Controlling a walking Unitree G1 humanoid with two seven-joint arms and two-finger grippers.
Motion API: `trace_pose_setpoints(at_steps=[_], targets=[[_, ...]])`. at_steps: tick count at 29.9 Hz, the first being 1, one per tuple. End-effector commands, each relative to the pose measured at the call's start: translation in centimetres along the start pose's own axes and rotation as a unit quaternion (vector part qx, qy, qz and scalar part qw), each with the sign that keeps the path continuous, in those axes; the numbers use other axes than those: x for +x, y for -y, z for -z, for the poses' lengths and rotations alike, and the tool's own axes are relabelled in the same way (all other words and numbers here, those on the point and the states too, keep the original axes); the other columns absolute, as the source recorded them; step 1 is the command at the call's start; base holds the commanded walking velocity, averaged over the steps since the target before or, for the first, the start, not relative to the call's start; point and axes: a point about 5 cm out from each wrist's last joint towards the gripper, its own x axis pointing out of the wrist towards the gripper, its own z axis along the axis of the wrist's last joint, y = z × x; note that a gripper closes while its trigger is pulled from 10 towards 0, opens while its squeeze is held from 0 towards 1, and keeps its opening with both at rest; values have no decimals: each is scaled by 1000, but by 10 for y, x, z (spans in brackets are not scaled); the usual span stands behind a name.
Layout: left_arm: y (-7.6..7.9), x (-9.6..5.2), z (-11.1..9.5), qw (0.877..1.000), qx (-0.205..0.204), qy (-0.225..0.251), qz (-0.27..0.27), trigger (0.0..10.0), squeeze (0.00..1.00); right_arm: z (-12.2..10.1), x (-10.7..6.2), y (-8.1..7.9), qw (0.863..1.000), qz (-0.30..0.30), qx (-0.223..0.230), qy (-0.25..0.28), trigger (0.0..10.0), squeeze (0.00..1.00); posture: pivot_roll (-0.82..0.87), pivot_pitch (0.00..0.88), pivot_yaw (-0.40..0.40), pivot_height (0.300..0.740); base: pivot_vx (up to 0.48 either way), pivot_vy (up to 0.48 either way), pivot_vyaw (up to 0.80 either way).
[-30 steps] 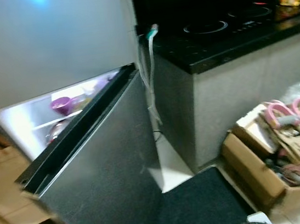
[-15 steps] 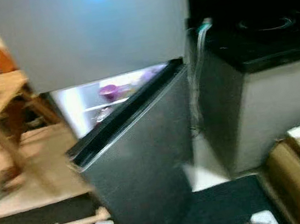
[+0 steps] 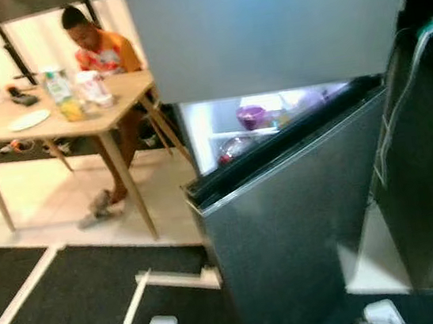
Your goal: Restocking fridge
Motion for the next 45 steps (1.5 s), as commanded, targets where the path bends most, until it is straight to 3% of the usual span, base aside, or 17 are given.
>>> trace_pose_setpoints(at_steps=[1,6,10,15,27,35,45], targets=[[-2,-2,7,1000,0,-14,-1,10000,0,6,0,-5,1000,-11,3,-4,10000,0,-86,114,72,740,0,0,800],[-1,-2,6,1000,0,-12,0,10000,0,1,1,-8,1000,-19,4,3,10000,0,-89,118,72,740,0,0,800],[-1,-1,2,999,-31,-2,-10,10000,0,0,1,-4,999,-3,43,11,10000,0,-91,120,72,740,0,0,200],[-2,0,-2,999,-42,7,-12,10000,0,-4,1,-4,999,-7,31,21,10000,0,-95,123,72,740,0,0,0],[0,0,-3,998,-55,8,-11,10000,0,-34,7,-10,994,-29,66,81,10000,0,-92,125,70,740,298,0,0],[-3,-1,-1,998,-55,6,-15,10000,0,-35,8,-13,994,-33,66,83,10000,0,-86,126,68,740,388,0,0],[0,-1,2,999,-43,-2,-5,10000,0,-26,5,-4,994,-20,72,74,10000,0,-88,131,73,740,0,0,0]])
